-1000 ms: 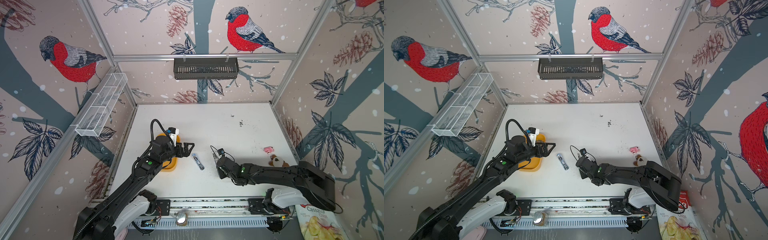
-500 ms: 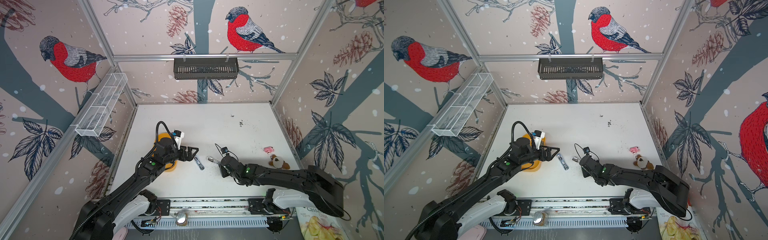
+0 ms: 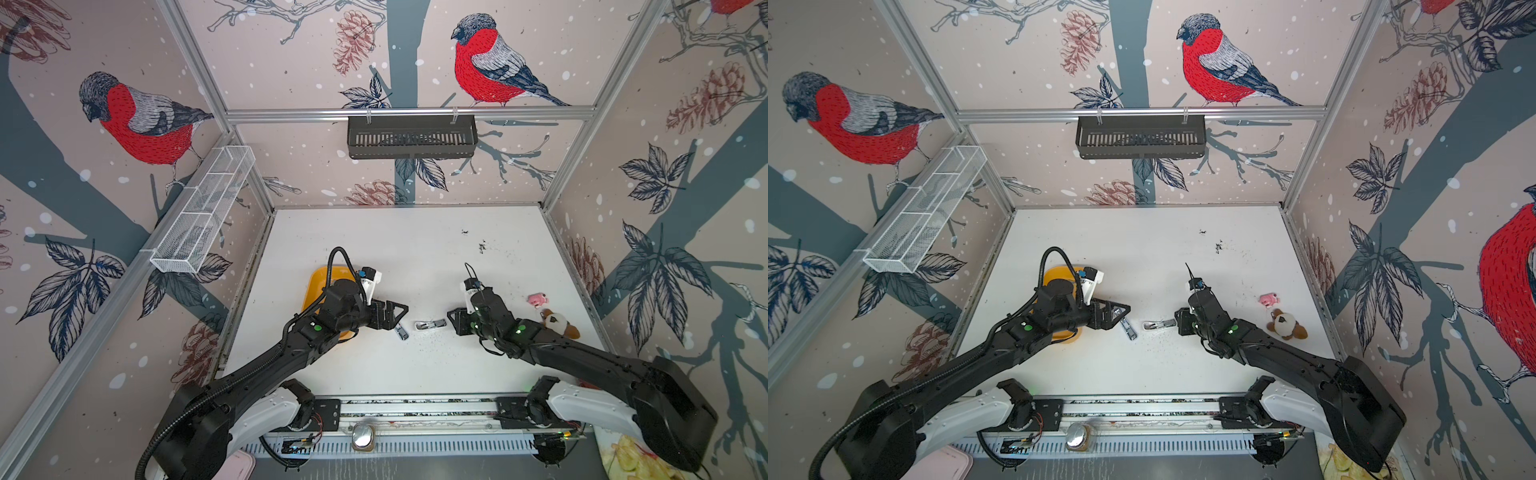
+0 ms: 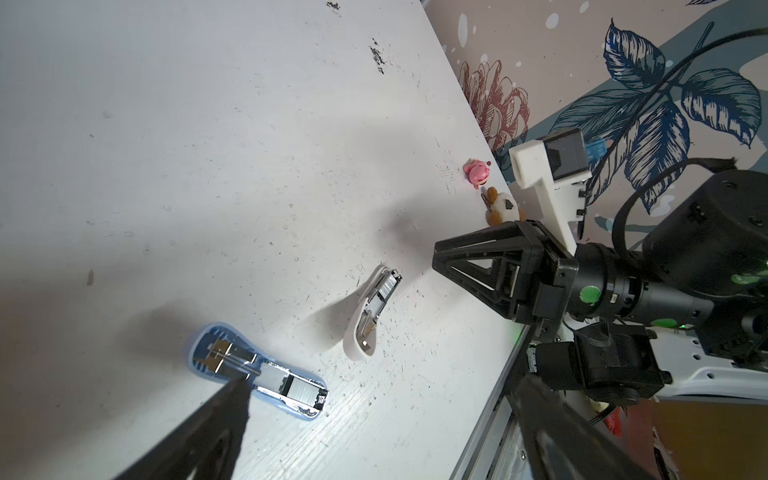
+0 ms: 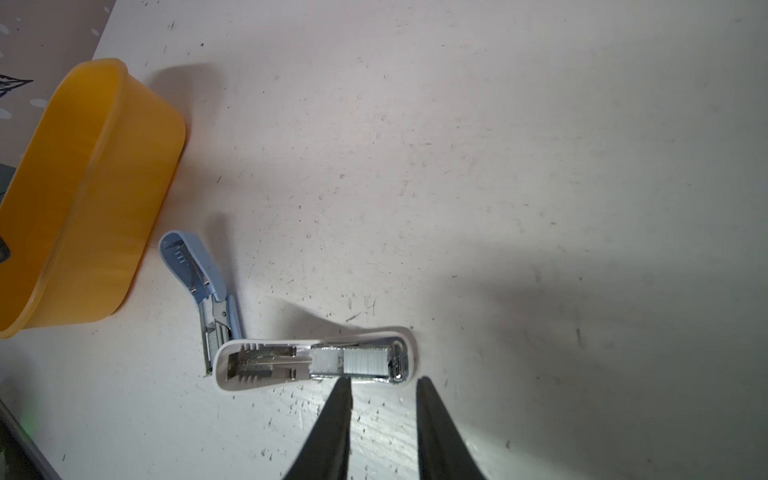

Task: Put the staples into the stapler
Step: 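Lower right gripper fingers into white stapler channel while left gripper nears its lid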

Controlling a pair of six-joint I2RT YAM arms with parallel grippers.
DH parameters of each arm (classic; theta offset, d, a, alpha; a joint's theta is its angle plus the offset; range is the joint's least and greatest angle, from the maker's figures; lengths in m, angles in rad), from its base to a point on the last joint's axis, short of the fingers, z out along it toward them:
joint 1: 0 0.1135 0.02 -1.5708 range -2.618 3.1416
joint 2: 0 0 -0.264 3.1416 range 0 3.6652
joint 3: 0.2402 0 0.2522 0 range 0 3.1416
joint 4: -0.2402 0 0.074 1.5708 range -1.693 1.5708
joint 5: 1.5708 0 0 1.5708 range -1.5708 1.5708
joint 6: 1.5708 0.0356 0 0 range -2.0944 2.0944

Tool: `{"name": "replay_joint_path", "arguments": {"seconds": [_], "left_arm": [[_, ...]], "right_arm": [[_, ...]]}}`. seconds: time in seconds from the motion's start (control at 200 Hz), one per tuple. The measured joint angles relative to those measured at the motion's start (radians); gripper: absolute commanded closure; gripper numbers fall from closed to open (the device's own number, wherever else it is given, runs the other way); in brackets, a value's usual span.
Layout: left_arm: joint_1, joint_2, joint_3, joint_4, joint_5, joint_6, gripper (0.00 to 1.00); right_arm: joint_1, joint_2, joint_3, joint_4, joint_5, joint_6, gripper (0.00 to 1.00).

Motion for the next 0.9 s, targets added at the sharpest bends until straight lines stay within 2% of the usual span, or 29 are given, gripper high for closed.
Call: {"name": "replay_joint_path", "arguments": {"seconds": [0.265, 0.901], "left_arm": [[-0.012, 0.022, -0.001, 0.038, 0.022, -0.002, 0.0], [-0.067, 0.059, -0.002, 0.031, 0.085, 0.021, 0.0]], "right_arm": [[-0.046, 0.057, 0.019, 0.011, -0.106, -0.056, 0.77], [-0.085, 0.206, 0.046, 0.071, -0.177, -0.13, 0.81]]}}
